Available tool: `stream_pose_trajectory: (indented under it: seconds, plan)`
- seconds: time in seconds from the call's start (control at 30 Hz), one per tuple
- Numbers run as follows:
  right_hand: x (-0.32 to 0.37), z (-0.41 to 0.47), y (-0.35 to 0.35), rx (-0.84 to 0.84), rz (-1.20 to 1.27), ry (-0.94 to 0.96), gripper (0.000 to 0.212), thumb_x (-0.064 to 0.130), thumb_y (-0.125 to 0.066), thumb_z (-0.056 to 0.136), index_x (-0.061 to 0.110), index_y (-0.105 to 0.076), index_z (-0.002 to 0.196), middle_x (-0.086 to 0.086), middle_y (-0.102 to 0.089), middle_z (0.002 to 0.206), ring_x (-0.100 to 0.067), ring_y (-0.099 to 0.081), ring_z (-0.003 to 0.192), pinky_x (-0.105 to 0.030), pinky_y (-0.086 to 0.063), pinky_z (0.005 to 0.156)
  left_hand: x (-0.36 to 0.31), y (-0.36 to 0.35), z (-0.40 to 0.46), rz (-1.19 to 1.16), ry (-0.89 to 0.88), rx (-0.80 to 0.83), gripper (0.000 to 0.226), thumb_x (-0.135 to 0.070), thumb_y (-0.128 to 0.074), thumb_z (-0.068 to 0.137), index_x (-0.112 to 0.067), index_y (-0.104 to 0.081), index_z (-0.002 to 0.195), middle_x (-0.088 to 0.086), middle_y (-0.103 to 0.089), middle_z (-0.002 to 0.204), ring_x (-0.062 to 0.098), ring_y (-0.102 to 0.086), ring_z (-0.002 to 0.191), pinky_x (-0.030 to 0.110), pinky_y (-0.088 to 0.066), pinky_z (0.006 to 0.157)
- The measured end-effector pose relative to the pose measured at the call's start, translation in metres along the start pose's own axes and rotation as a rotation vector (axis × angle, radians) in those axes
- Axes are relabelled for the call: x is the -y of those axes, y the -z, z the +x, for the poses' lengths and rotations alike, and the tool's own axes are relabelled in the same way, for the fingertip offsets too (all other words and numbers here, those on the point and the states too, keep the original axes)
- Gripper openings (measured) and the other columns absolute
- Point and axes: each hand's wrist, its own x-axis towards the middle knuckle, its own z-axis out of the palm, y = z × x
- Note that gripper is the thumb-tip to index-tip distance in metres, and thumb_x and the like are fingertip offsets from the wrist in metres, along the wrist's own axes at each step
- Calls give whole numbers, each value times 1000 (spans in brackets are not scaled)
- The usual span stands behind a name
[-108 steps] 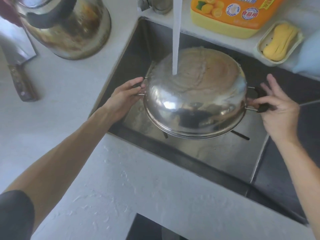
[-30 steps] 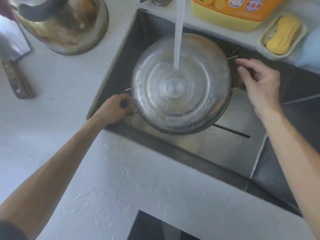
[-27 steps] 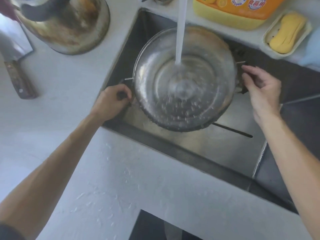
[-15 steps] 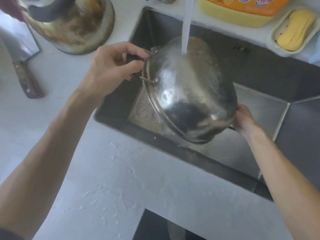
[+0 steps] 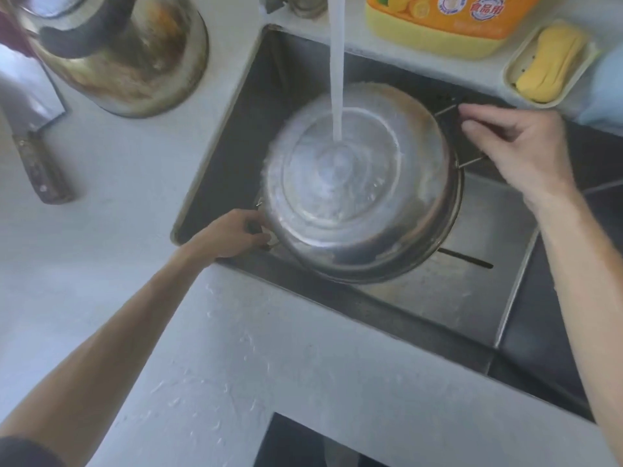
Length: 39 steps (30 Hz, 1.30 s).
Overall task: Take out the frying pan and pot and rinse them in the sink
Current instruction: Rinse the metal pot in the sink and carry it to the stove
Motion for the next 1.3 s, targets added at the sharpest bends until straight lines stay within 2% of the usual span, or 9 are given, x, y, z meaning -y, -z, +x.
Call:
stream_pose_trajectory:
  seconds: [0.17, 0.3, 0.53, 0.63, 0.8, 0.93, 1.07, 1.2, 1.3]
  plan:
    - [-9, -18, 0, -125, 200, -7, 26, 25, -68, 82, 45, -72, 98, 24, -69, 105, 1, -55, 120, -17, -43, 99, -8, 14, -1, 77, -88, -279, 20, -25, -58, 89, -39, -71, 96, -11, -71, 84, -2, -59, 85, 21, -40, 75]
    - [-35, -40, -18, -204, 386, -171, 23, 11, -68, 82, 33, -75, 80, 21, -74, 83, 1, -67, 81, -16, -51, 78, -23, 37, -14, 209, -230, -468, 25, -27, -54, 91, -33, -69, 111, 4, -71, 96, 23, -64, 101, 37, -49, 90]
    - [-78, -62, -67, -115, 469, -450, 29, 4, -59, 84, 27, -61, 66, 13, -68, 61, 0, -61, 55, -17, -52, 56, -66, 68, -44, 693, -531, -666, 25, -28, -55, 90, -31, -69, 111, 4, -62, 76, 34, -61, 73, 35, -39, 56]
    - [-88, -61, -80, -18, 390, -551, 27, 2, -57, 88, 21, -54, 70, 7, -68, 61, -4, -60, 48, -20, -50, 48, -77, 75, -43, 851, -547, -582, 27, -34, -49, 86, -32, -71, 102, 9, -68, 76, 36, -62, 67, 29, -34, 56]
    - [-82, -50, -71, -19, 281, -627, 19, 1, -60, 85, 19, -64, 80, 13, -64, 48, 0, -53, 42, -18, -45, 50, -66, 77, -24, 914, -288, -371, 24, -50, -47, 75, -41, -68, 83, -5, -57, 63, 26, -49, 59, 29, -34, 60]
    - [-55, -28, -33, -73, 163, -449, 15, 14, -63, 88, 21, -67, 101, 27, -63, 53, 10, -52, 45, -6, -38, 48, -38, 54, 0, 703, -87, -95, 11, -40, -53, 81, -43, -63, 77, -6, -64, 81, 22, -54, 73, 32, -42, 71]
    - [-21, -3, -7, -74, -36, -279, 20, 30, -62, 86, 29, -73, 103, 22, -71, 79, 19, -59, 68, -2, -43, 72, -25, 19, 17, 549, 1, 96, 20, -37, -51, 87, -41, -60, 70, -8, -60, 74, 22, -57, 77, 37, -49, 84]
    - [8, 11, -1, -79, -125, -91, 27, 37, -60, 83, 29, -73, 106, 17, -68, 96, 24, -57, 79, 2, -39, 77, -26, -7, 29, 363, 59, 150, 26, -32, -54, 87, -31, -59, 62, -17, -62, 48, 7, -62, 62, 29, -45, 71]
    - [17, 6, 0, -100, -34, 36, 22, 33, -61, 85, 32, -69, 106, 22, -68, 99, 15, -61, 94, -6, -43, 87, -20, -9, 33, 354, 85, 63, 18, -33, -61, 84, -18, -70, 83, -4, -74, 79, 18, -68, 79, 33, -51, 75]
